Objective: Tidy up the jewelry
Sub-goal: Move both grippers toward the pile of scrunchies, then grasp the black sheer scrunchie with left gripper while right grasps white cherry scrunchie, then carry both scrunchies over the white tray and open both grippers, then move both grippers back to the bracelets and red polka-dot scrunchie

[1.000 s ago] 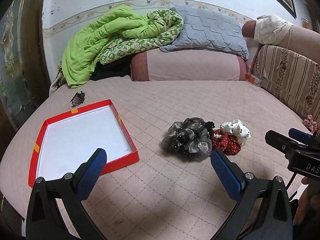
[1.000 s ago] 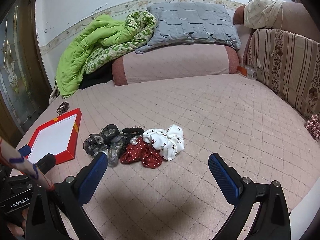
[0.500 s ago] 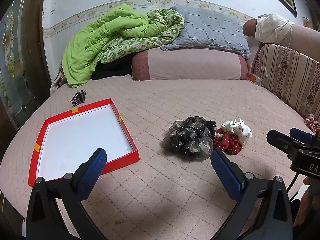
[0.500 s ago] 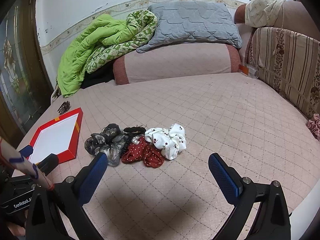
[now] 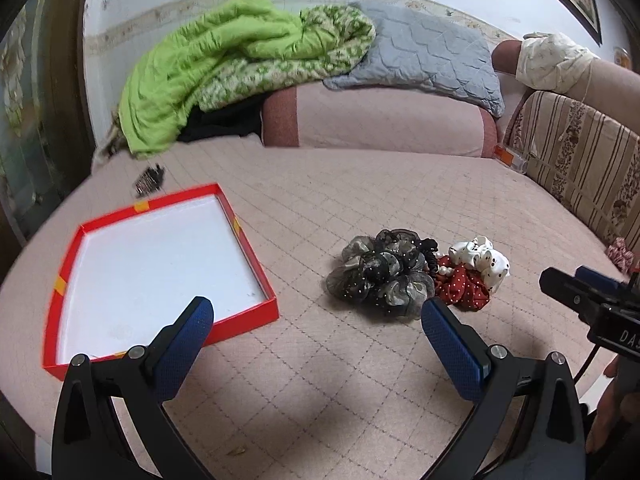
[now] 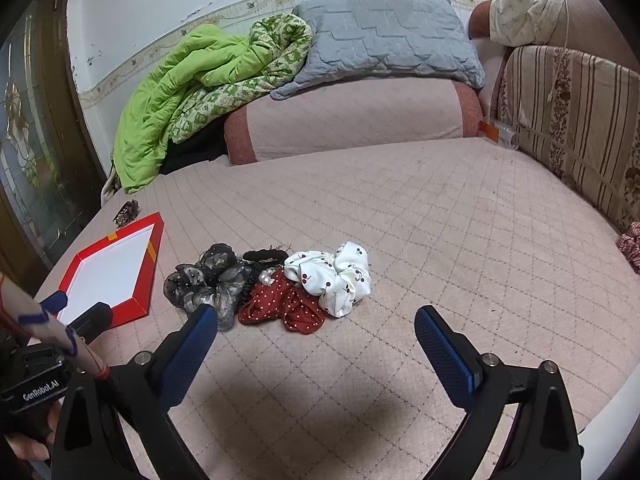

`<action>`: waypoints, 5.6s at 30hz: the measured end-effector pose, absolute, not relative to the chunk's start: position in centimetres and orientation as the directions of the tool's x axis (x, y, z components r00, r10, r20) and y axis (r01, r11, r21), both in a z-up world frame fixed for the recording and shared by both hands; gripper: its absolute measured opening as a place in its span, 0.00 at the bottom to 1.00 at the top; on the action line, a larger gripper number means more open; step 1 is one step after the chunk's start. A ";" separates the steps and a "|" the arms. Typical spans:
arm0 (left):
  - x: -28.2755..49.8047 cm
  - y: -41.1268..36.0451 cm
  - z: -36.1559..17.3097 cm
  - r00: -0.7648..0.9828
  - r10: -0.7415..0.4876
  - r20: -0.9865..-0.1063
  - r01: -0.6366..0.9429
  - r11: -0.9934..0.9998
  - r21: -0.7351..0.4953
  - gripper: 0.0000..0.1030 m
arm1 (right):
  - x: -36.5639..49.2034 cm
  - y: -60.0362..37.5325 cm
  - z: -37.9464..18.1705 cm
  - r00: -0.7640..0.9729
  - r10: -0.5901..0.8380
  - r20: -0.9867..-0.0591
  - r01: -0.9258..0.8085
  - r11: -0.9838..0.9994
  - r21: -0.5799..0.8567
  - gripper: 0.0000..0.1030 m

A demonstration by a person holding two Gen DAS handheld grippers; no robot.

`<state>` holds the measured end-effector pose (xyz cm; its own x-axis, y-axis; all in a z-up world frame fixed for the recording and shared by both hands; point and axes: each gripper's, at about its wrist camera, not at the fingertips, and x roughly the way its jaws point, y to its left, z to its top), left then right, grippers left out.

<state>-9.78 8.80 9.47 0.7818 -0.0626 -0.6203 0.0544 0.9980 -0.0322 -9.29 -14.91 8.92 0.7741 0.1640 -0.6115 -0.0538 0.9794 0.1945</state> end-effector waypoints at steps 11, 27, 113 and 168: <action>-2.8 6.2 7.0 0.689 -0.212 -0.693 0.162 0.977 -0.137 0.81 | -8.3 -15.9 8.0 0.744 0.186 -0.641 -0.035 0.970 0.241 0.92; -0.5 5.6 6.1 0.668 -0.299 -0.682 0.242 0.953 -0.181 0.24 | -6.7 -17.6 7.3 0.720 0.202 -0.664 0.010 0.953 0.302 0.92; 5.0 39.1 5.7 0.679 0.035 -0.733 -0.377 0.874 -0.307 0.24 | 12.4 19.3 6.7 0.486 0.509 -0.710 -0.510 0.825 0.243 0.11; 4.7 18.6 9.5 0.742 -0.214 -0.635 0.086 0.970 -0.226 0.51 | 2.8 -11.2 7.3 0.649 0.397 -0.650 -0.097 0.890 0.446 0.41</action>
<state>4.72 18.64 9.53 0.7418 -0.2141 -0.6355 0.0863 0.9702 -0.2262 2.77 -11.17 7.30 0.6487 0.3966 -0.6495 -0.0969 0.8896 0.4464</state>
